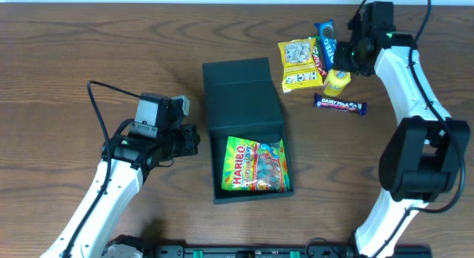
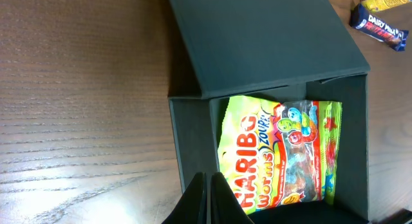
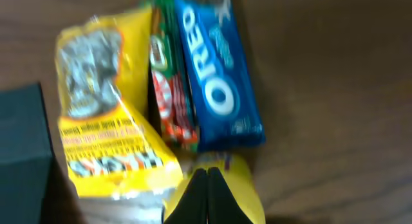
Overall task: Pack container
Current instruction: 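Reach the right gripper to the blue Oreo pack behind the box, then grasp the blue Oreo pack with the right gripper and lift it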
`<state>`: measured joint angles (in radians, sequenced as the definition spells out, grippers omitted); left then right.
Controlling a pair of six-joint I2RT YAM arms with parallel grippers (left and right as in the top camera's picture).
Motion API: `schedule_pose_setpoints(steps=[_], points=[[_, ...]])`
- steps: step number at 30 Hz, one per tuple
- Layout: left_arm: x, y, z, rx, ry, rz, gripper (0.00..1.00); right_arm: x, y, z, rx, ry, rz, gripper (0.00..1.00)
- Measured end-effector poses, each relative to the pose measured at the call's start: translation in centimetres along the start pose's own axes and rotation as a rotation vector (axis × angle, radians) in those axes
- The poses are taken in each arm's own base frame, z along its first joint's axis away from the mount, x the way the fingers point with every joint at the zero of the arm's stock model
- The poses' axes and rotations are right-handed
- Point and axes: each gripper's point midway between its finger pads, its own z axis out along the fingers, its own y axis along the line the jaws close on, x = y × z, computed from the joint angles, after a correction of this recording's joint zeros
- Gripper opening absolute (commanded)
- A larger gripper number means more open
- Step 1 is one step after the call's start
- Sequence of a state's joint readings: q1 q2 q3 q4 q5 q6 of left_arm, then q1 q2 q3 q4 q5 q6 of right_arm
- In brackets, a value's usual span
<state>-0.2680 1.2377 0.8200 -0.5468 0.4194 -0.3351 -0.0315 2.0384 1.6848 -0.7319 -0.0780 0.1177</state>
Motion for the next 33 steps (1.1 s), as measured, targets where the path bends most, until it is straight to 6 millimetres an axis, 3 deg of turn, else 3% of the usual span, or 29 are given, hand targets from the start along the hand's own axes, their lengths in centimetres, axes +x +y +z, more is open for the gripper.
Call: schedule_pose_setpoints(steps=[4,8,14,21,27,28,30,33], points=[[0.0,0.0,0.0,-0.001,0.001,0.0,0.06,-1.6,0.2,-0.1,-0.007,-0.061,0.004,0.01],[0.1,0.0,0.0,-0.001,0.003,-0.001,0.06,-1.2,0.1,0.7,-0.005,-0.042,0.009,0.01],[0.3,0.1,0.0,-0.004,0.01,-0.004,0.06,2.0,-0.5,3.8,0.01,0.087,0.018,0.01],[0.3,0.1,0.0,-0.005,0.013,0.014,0.06,5.4,-0.6,3.3,0.005,0.229,0.001,0.01],[0.3,0.1,0.0,-0.005,0.013,0.017,0.05,6.8,-0.6,3.0,0.0,0.288,-0.021,0.02],[0.3,0.1,0.0,-0.005,0.013,0.018,0.06,6.6,-0.5,3.0,-0.001,0.282,-0.025,0.11],[0.3,0.1,0.0,-0.006,0.012,0.018,0.06,6.1,-0.5,3.2,-0.005,0.261,-0.03,0.51],[0.3,0.1,0.0,-0.005,0.013,0.018,0.06,4.3,-0.2,3.3,-0.014,0.193,-0.037,0.62]])
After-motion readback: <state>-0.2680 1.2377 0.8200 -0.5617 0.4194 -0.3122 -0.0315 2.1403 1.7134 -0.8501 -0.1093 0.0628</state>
